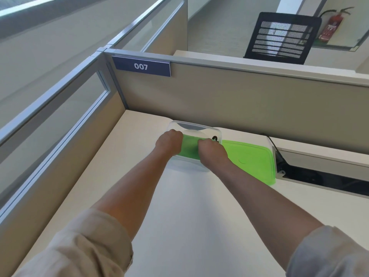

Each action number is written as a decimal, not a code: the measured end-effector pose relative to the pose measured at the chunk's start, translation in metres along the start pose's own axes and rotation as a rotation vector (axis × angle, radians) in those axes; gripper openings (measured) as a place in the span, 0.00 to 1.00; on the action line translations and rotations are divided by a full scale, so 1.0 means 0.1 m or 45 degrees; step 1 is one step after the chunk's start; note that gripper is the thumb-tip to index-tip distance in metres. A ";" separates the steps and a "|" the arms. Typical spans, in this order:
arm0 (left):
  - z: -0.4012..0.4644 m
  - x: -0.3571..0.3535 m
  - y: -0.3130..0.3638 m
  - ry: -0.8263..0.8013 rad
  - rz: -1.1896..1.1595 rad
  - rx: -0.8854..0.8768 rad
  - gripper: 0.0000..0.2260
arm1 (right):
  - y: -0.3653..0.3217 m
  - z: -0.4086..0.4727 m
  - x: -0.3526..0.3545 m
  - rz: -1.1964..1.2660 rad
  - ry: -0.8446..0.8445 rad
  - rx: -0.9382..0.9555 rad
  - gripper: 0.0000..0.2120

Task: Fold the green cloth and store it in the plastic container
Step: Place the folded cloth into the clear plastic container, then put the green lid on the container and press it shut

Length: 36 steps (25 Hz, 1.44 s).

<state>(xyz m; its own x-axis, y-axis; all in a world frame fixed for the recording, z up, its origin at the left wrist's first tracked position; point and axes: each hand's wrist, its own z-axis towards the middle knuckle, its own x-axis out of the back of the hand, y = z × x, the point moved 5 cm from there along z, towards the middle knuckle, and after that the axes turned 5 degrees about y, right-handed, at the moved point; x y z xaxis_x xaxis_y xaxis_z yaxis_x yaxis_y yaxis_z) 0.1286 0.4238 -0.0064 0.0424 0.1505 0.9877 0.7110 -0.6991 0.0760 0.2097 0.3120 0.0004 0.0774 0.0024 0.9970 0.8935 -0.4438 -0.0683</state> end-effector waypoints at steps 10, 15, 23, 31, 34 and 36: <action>-0.66 0.21 1.51 0.529 -0.115 -0.440 0.10 | 0.86 -0.75 0.39 -0.096 0.461 -0.038 0.12; -0.80 -0.19 1.94 0.363 -0.060 -0.488 0.12 | 1.42 -1.04 0.20 -0.178 0.315 -0.163 0.14; -0.83 -0.61 1.93 0.251 -0.006 -0.450 0.14 | 1.92 -1.26 -0.35 -0.024 -0.025 -0.133 0.17; -0.83 -0.64 1.99 0.308 0.087 -0.545 0.12 | 1.98 -1.30 -0.48 -0.015 -0.010 -0.116 0.18; -0.86 -0.58 2.00 0.358 0.078 -0.604 0.11 | 2.06 -1.34 -0.43 0.012 0.067 -0.151 0.22; -0.90 -0.52 2.01 0.403 0.058 -0.639 0.11 | 2.12 -1.38 -0.37 0.066 0.135 -0.211 0.23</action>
<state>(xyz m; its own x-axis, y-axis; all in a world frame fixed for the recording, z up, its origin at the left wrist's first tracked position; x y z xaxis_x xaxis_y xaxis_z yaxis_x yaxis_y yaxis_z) 0.2061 0.2123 -0.0297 -0.2008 -0.0494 0.9784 0.2914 -0.9565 0.0115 0.3359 0.0944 -0.0457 0.0668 -0.1150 0.9911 0.8039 -0.5822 -0.1217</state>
